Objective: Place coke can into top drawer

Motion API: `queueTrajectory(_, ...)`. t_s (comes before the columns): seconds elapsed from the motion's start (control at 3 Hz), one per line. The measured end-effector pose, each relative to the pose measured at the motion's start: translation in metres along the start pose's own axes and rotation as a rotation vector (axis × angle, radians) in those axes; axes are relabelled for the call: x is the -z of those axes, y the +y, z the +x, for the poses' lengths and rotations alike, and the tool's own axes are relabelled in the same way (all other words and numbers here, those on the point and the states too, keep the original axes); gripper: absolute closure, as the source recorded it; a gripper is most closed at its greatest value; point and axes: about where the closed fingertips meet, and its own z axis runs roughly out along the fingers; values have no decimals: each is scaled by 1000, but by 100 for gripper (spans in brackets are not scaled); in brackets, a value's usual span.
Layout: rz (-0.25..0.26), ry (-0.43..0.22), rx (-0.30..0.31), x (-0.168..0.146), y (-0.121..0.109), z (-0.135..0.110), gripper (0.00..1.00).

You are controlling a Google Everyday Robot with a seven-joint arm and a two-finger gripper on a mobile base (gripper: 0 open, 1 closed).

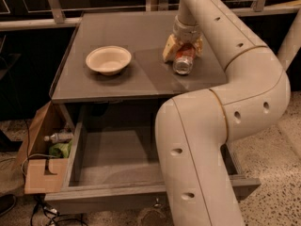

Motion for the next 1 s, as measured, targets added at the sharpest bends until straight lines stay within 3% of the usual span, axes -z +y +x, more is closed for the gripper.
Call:
queueTrajectory(0.67, 0, 0, 0, 6, 0, -1, 92)
queueTrajectory(1.0, 0, -1, 0, 6, 0, -1, 100)
